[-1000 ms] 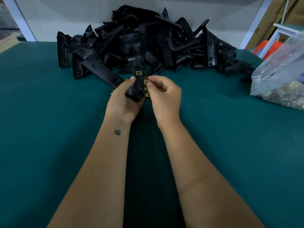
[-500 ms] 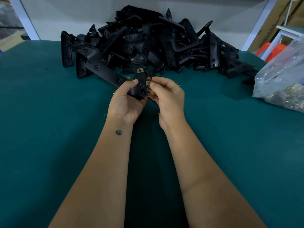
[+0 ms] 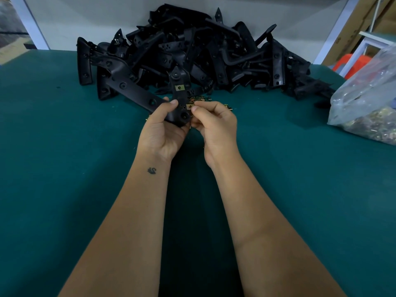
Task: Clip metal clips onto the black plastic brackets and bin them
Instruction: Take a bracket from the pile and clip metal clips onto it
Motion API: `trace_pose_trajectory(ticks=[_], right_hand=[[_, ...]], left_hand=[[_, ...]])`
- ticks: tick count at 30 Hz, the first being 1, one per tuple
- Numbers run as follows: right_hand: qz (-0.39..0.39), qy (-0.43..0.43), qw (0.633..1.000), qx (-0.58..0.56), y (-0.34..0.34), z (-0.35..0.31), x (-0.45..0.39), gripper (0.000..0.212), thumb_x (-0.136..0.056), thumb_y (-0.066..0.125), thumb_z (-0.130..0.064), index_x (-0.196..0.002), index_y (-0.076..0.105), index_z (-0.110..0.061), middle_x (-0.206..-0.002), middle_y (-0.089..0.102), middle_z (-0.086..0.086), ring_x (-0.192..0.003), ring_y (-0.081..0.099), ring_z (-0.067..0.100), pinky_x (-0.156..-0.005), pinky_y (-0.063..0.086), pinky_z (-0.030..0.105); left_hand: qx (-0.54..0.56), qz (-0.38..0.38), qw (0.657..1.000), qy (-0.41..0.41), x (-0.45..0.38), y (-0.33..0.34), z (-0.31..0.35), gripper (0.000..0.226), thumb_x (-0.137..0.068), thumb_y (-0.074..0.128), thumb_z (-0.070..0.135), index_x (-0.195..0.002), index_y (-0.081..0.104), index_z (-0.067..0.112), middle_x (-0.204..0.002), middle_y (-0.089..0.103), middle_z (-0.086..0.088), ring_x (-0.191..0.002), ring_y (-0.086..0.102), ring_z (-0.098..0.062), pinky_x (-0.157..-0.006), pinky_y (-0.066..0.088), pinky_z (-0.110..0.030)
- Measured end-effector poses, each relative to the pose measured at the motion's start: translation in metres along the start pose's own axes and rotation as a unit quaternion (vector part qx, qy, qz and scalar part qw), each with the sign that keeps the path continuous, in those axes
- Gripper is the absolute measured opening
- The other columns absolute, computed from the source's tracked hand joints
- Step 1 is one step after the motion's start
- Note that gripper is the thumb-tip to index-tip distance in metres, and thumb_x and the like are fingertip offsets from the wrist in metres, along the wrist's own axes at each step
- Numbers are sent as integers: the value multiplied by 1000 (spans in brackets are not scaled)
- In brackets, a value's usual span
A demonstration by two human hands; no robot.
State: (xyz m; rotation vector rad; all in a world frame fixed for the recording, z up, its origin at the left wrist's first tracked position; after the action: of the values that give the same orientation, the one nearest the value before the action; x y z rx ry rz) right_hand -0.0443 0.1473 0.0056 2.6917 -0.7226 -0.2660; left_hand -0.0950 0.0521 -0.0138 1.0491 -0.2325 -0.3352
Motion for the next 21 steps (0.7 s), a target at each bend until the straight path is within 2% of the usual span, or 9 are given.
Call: trace_pose_trajectory(ticks=[2,4,6,8,9,15,18,21], right_hand=[[2,0,1000,0,0,0,0,22,-85,65,8,-76,69,-12,-64,65,-6,-58,56,4,-60,48,18],[5,2,1000,-2,-1,0,1,22,-84,65,8,-75,69,-12,-63,64,-6,-56,55,3,-59,47,17],[8,4,1000,-5,-1,0,1,22,-84,65,9,-75,69,-11,-63,64,-6,-55,53,4,-59,47,17],[11,7,1000,-9,-2,0,1,21,-84,64,9,-75,68,-10,-63,63,-5,-54,53,4,-59,46,18],[12,9,1000,-8,-2,0,1,21,-83,64,8,-75,68,-10,-63,62,-5,-54,52,5,-59,46,18],[25,16,1000,6,-7,1,0,19,-81,65,8,-74,68,-9,-64,62,-5,-53,48,4,-56,43,18],[23,21,999,1,-6,2,0,22,-81,65,8,-71,67,-11,-60,60,-7,-51,47,4,-54,43,18],[25,34,999,-24,-5,5,1,23,-81,64,9,-70,66,-12,-60,61,-7,-50,47,4,-54,42,18]], left_hand=[[1,-4,1000,1,-1,0,1,14,-92,53,-2,-100,64,3,-100,68,-15,-91,66,-27,-81,57,-35],[-1,-8,1000,7,0,0,2,18,-91,55,-4,-89,71,3,-94,72,-14,-88,70,-25,-82,58,-35],[1,-12,1000,10,0,1,3,14,-88,58,-4,-98,65,3,-97,71,-12,-91,69,-25,-84,58,-36],[7,-17,1000,8,0,0,2,32,-82,62,-3,-112,54,6,-102,67,-11,-96,66,-24,-86,57,-36],[6,-17,1000,7,0,0,2,37,-78,64,-2,-112,53,7,-101,68,-10,-96,67,-23,-85,57,-35],[-15,-14,1000,-1,1,-1,0,28,-73,66,1,-99,57,8,-87,74,-7,-82,73,-18,-74,59,-31],[-28,-13,1000,-2,0,-2,-2,20,-81,62,-1,-99,57,7,-85,74,-7,-79,73,-18,-76,59,-31],[-33,-15,999,-2,0,-2,-3,20,-78,64,0,-96,58,7,-83,73,-7,-78,73,-18,-78,59,-31]])
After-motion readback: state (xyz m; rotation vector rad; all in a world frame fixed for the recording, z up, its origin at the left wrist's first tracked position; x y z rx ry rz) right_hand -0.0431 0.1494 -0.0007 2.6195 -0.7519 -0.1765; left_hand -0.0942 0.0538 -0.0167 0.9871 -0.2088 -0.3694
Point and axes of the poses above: each hand's wrist, its own x-axis away from the middle knuckle, its own y-axis out of the palm, z = x × y, the point moved 6 cm from there along -x, towards the middle knuckle
